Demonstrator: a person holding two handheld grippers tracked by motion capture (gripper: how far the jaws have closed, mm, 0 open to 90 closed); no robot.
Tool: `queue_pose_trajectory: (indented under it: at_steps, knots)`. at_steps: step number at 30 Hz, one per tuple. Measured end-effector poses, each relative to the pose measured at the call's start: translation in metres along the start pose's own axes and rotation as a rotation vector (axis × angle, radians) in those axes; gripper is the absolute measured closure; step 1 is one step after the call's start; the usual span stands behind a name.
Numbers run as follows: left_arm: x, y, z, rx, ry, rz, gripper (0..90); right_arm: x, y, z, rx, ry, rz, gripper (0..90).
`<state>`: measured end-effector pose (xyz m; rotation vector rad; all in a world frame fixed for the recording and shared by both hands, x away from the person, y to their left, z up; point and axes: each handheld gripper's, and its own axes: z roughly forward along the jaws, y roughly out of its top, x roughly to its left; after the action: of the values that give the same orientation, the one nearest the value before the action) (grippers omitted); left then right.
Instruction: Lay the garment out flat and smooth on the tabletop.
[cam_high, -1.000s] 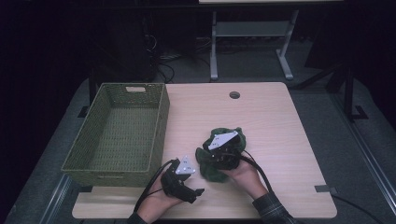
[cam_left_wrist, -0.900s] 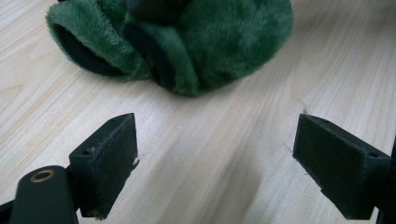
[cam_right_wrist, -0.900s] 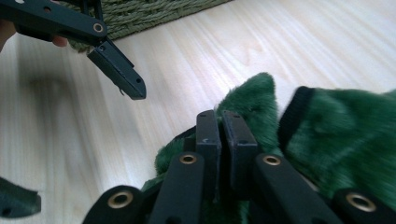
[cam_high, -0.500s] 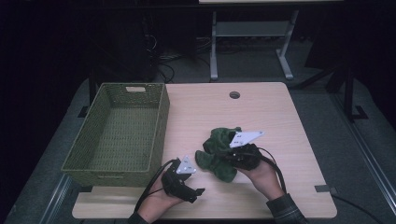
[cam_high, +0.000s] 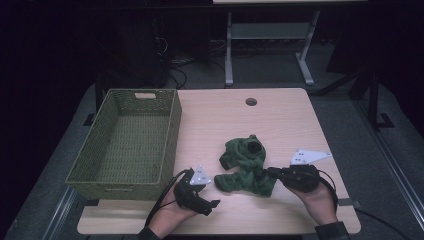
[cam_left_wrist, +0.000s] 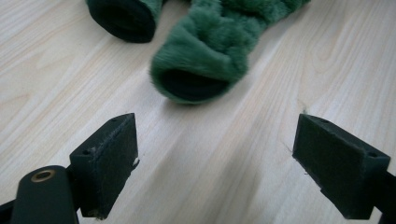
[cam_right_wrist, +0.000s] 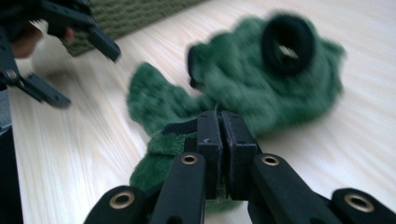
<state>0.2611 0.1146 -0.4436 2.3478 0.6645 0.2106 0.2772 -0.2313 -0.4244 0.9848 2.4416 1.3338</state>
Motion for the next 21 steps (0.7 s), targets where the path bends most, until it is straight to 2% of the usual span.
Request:
queue_pose_trajectory:
  at_steps: [6, 9, 12, 13, 18, 20, 21]
  knots:
    - [0.000, 0.007, 0.008, -0.002, 0.000, 0.012, 13.8, -0.012, -0.022, -0.013, 0.025, -0.047, 0.037, 81.2]
    - [0.002, 0.011, 0.012, -0.008, 0.002, 0.005, 14.1, -0.020, -0.034, -0.024, 0.060, -0.105, 0.053, 78.2]
    - [0.006, 0.015, 0.015, -0.007, -0.003, -0.002, 14.6, -0.022, -0.038, -0.030, 0.065, -0.122, 0.063, 75.5]
    - [0.006, 0.016, 0.015, -0.010, -0.004, -0.003, 15.7, -0.023, -0.040, -0.038, 0.054, -0.135, 0.065, 72.7]
    - [0.012, 0.022, 0.017, -0.021, -0.009, -0.008, 19.9, -0.018, -0.040, -0.046, 0.036, -0.133, 0.065, 63.5]
    - [0.013, 0.024, 0.019, -0.018, -0.012, -0.005, 21.8, -0.011, -0.041, -0.042, 0.052, -0.113, 0.071, 52.8]
    - [0.014, 0.025, 0.021, -0.019, -0.020, -0.005, 23.2, -0.010, -0.042, -0.039, 0.062, -0.100, 0.077, 51.7]
